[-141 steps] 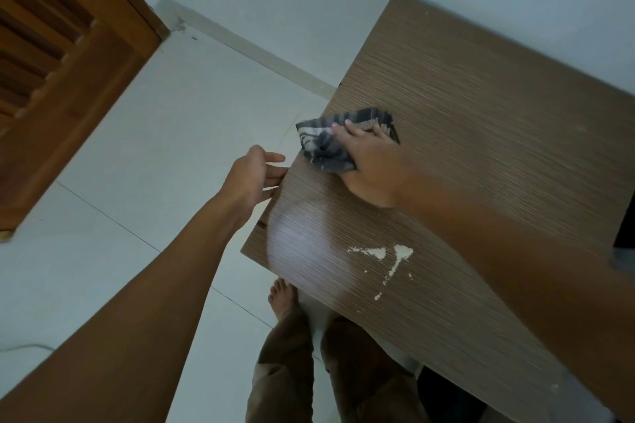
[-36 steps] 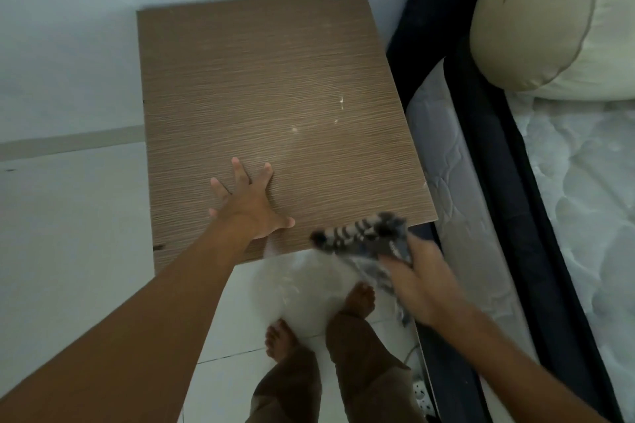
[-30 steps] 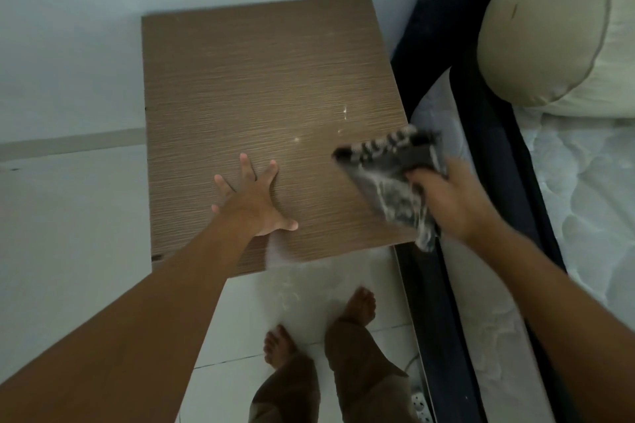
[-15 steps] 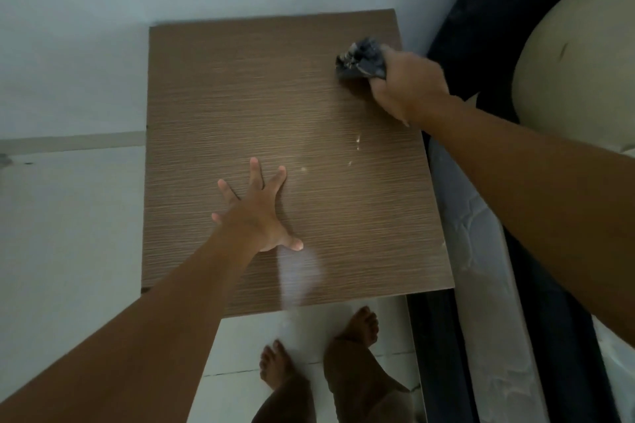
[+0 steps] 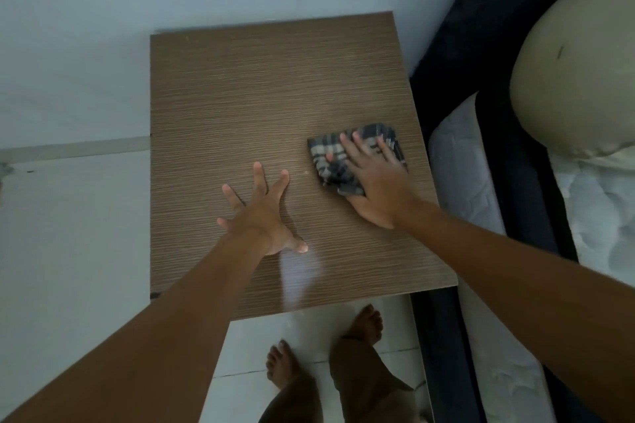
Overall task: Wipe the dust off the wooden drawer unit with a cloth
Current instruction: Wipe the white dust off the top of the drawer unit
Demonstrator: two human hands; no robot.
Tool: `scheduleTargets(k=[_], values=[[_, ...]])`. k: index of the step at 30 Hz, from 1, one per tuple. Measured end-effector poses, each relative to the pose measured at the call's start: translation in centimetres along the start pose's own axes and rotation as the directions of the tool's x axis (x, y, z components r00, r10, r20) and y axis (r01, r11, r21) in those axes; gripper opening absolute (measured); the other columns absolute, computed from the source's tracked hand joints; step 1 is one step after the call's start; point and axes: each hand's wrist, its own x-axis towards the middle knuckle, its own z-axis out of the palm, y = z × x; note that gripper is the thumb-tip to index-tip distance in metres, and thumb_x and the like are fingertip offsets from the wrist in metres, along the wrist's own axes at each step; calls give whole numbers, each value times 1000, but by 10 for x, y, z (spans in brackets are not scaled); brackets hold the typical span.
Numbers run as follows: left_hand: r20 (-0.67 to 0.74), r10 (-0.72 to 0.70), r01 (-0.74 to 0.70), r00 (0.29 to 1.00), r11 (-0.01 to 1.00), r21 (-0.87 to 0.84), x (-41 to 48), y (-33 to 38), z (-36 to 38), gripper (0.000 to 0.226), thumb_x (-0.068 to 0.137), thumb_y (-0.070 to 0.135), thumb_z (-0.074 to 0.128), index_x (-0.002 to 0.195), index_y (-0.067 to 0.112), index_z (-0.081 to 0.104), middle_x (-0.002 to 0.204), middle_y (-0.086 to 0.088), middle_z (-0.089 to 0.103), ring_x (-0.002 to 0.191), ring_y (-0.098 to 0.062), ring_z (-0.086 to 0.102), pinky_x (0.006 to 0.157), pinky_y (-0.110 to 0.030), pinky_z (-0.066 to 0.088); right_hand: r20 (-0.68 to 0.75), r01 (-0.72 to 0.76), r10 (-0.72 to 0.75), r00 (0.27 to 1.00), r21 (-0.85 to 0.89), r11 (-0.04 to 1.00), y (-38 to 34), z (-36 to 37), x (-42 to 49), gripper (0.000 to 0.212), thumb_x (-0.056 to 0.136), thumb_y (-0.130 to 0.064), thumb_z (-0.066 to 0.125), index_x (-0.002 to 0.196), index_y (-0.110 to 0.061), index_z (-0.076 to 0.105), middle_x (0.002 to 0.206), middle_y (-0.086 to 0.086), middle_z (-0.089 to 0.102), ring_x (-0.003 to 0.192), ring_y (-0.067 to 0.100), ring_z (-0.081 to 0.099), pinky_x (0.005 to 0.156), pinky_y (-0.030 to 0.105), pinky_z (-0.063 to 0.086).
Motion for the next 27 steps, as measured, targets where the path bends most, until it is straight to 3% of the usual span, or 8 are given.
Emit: scheduleTargets(k=[8, 13, 15, 17, 18, 20, 23, 27], values=[[13, 35, -35, 999, 999, 11, 3, -3, 0, 130, 65, 41, 87, 149, 51, -11, 150, 15, -44, 139, -44, -33, 106, -74, 9, 118, 60, -64, 991, 37, 997, -66, 23, -104, 70, 89, -51, 37, 153, -29, 20, 161, 6, 13, 149, 25, 8, 118, 52, 3], [-10, 62, -61, 998, 997, 54, 2, -7, 4, 131, 63, 46, 87, 150, 47, -11, 151, 13, -42, 140, -44, -31, 106, -74, 10, 200, 18, -45, 979, 136, 991, -106, 32, -156, 68, 83, -45, 45, 148, -33, 28, 162, 0, 12, 150, 18, 2, 118, 50, 1], [-16, 75, -74, 997, 995, 71, 1, -9, 7, 131, 63, 48, 86, 150, 45, -12, 152, 11, -41, 140, -43, -30, 106, -73, 10, 198, -91, 28, 980, 312, 946, -118, 29, -175, 65, 84, -38, 49, 147, -31, 34, 160, -6, 19, 149, 11, 3, 121, 45, 5], [-22, 86, -84, 996, 993, 84, 0, -11, 10, 131, 64, 48, 85, 151, 44, -12, 153, 10, -41, 141, -42, -30, 107, -73, 9, 269, -300, 178, 947, 534, 790, -126, 16, -191, 61, 83, -34, 49, 143, -33, 41, 153, -10, 35, 146, 9, 15, 120, 37, 14], [-23, 90, -88, 996, 992, 86, -1, -12, 13, 130, 64, 49, 85, 151, 43, -12, 153, 9, -40, 142, -41, -30, 107, -73, 9, 317, -383, 230, 920, 608, 696, -129, 7, -198, 50, 82, -34, 48, 132, -35, 52, 141, -9, 52, 138, 9, 36, 116, 38, 28], [-36, 98, -95, 995, 991, 92, -4, -12, 17, 130, 64, 49, 85, 152, 42, -10, 154, 9, -39, 143, -39, -29, 107, -72, 10, 313, -454, 335, 889, 701, 550, -129, -15, -207, 22, 80, -35, 46, 88, -27, 65, 90, -4, 71, 85, 10, 65, 79, 44, 55], [-42, 109, -104, 993, 988, 111, -9, -12, 24, 127, 65, 49, 84, 152, 41, -9, 155, 8, -38, 144, -37, -27, 108, -72, 12, 179, -481, 579, 796, 767, 425, -117, -49, -213, 26, 79, -34, 49, 62, -16, 56, 55, -1, 61, 49, 11, 56, 45, 33, 47], [-50, 122, -115, 991, 985, 126, -16, -14, 31, 125, 68, 48, 83, 153, 39, -8, 155, 6, -37, 145, -34, -26, 108, -72, 13, 5, -542, 811, 585, 746, 387, -82, -75, -203, 24, 92, -14, 52, 69, -16, 54, 48, 3, 57, 42, 17, 55, 41, 29, 45]])
